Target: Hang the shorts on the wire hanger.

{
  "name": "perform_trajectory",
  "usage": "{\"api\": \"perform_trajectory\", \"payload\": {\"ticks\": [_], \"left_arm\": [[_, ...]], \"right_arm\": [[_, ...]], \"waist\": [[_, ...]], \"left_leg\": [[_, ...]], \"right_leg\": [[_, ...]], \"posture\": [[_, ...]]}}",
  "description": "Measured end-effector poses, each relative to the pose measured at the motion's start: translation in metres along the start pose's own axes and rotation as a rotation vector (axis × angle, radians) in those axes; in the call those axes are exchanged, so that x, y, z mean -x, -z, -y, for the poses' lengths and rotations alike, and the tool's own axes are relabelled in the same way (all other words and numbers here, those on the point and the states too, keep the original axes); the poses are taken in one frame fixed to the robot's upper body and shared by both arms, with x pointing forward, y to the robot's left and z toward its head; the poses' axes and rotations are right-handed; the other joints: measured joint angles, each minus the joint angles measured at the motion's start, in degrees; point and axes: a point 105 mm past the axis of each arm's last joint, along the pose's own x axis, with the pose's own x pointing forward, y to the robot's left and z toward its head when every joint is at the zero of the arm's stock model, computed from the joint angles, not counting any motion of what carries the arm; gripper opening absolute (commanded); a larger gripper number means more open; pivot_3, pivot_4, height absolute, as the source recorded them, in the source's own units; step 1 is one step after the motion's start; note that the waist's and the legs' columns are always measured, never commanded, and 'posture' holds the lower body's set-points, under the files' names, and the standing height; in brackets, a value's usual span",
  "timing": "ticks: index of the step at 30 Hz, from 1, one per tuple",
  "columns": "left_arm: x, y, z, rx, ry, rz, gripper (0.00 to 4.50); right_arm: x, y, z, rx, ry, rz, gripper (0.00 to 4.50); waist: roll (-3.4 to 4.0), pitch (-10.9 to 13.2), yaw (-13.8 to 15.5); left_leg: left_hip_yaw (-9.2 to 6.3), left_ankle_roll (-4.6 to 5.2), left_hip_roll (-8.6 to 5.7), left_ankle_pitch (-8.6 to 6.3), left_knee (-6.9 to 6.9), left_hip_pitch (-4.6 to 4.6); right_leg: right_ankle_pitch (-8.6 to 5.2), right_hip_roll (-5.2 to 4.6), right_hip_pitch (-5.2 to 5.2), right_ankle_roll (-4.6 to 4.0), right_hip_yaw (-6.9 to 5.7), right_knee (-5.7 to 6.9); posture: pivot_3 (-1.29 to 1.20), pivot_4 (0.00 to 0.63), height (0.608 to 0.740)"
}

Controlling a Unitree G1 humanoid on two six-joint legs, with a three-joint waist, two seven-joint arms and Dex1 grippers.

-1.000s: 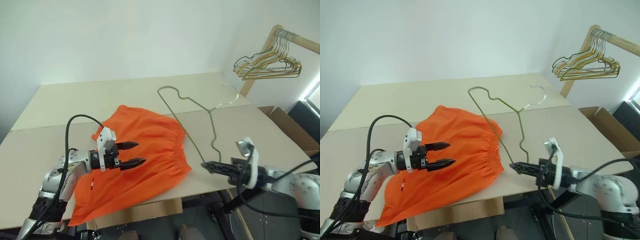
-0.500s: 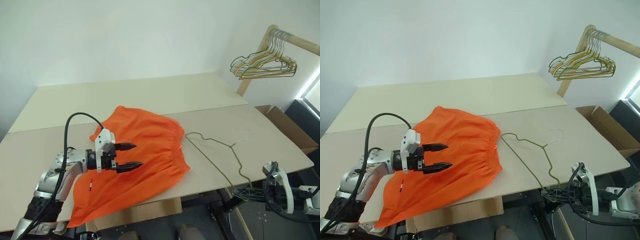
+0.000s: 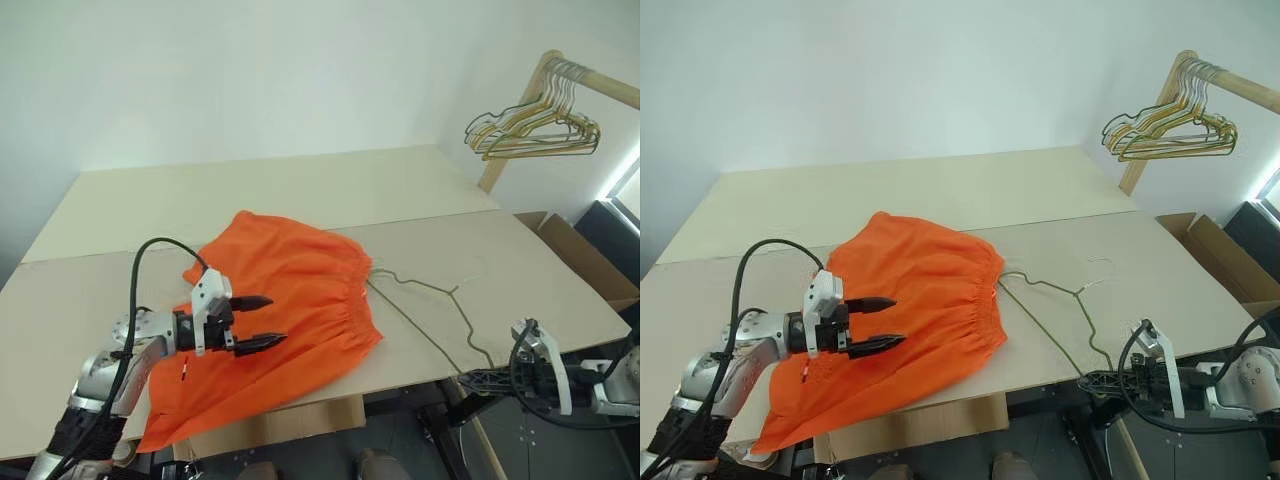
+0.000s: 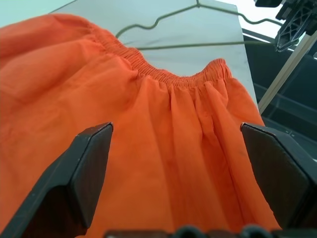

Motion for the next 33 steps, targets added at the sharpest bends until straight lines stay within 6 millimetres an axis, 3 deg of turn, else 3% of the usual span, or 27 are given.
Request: {"api": "perform_trajectory", "payload": {"ticks": [9, 17, 33], "left_arm": [[-0.003, 0.002, -0.001, -0.014, -0.009, -0.012, 4.48], [-0.005, -0.002, -0.004, -0.031, -0.002, -0.016, 4.48], [0.005, 0.004, -0.006, -0.014, -0.044, -0.025, 4.48]], "right_arm": [[-0.01, 0.0, 0.0, 0.044, -0.014, -0.078, 0.0], [-0.01, -0.036, -0.002, 0.073, 0.002, -0.067, 0.0], [-0.041, -0.063, -0.005, 0.063, -0.021, -0.164, 0.0]], "waist": [[0.01, 0.0, 0.11], [0.02, 0.0, 0.0], [0.05, -0.02, 1.23]], "left_leg": [[0.03, 0.0, -0.01, 0.0, 0.0, 0.04], [0.04, 0.0, -0.02, 0.0, 0.01, 0.03], [0.04, 0.0, -0.04, 0.0, 0.06, -0.02]], "right_leg": [[0.06, 0.0, 0.01, -0.1, 0.01, 0.0], [0.16, -0.01, 0.0, -0.25, 0.01, 0.0], [0.18, -0.03, -0.06, -0.27, -0.01, 0.05]], "posture": [[-0.05, 0.0, 0.74], [-0.03, 0.0, 0.74], [0.01, 0.0, 0.74]]}}
